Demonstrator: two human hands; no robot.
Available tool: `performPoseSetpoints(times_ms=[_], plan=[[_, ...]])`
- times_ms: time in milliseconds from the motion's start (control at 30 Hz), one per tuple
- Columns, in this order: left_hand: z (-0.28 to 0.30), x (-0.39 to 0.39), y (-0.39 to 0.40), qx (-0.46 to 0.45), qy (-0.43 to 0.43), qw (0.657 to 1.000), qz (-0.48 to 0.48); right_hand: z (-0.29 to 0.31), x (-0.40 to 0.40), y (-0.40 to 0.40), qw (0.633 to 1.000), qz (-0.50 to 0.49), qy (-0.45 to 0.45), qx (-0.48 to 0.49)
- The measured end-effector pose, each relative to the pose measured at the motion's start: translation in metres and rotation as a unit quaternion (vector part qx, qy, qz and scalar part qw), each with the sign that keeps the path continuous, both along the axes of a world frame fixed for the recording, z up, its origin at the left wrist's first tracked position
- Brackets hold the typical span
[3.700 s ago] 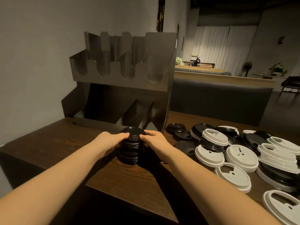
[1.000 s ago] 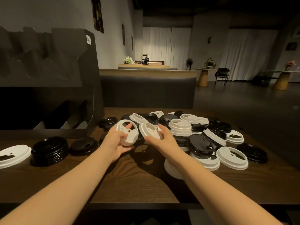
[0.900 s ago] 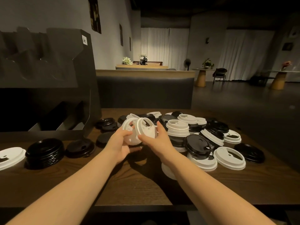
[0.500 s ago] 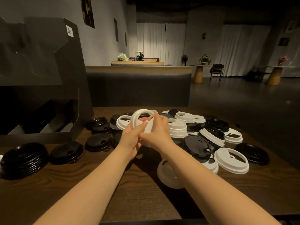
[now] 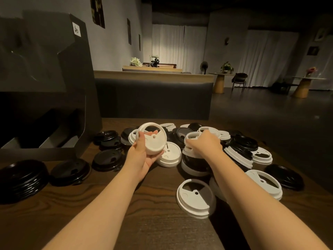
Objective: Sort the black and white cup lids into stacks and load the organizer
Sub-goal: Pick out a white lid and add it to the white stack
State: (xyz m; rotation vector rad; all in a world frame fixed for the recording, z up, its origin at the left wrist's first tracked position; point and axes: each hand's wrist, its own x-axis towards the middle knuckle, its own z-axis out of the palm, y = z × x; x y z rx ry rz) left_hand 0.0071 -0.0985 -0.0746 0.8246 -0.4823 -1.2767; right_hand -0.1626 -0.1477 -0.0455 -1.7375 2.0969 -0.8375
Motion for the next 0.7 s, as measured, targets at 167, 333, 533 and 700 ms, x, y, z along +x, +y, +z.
performPoseSetpoints(times_ms=[167, 333, 533, 700], plan=[[0.0, 0.007, 0.0, 0.0, 0.043, 0.999, -0.028, 0.01, 0.04, 0.031, 0.972, 0.109, -0.184, -0.097], [-0.002, 0.006, 0.013, -0.018, -0.001, 0.997, -0.078, -0.001, 0.078, 0.054, 0.944, 0.196, -0.263, -0.04], [0.004, 0.012, 0.028, -0.055, 0.008, 0.996, -0.075, -0.006, 0.087, 0.064, 0.92, 0.257, -0.289, -0.07], [0.012, -0.001, 0.04, -0.035, -0.027, 0.996, -0.072, 0.002, 0.084, 0.072, 0.912, 0.243, -0.325, -0.061]])
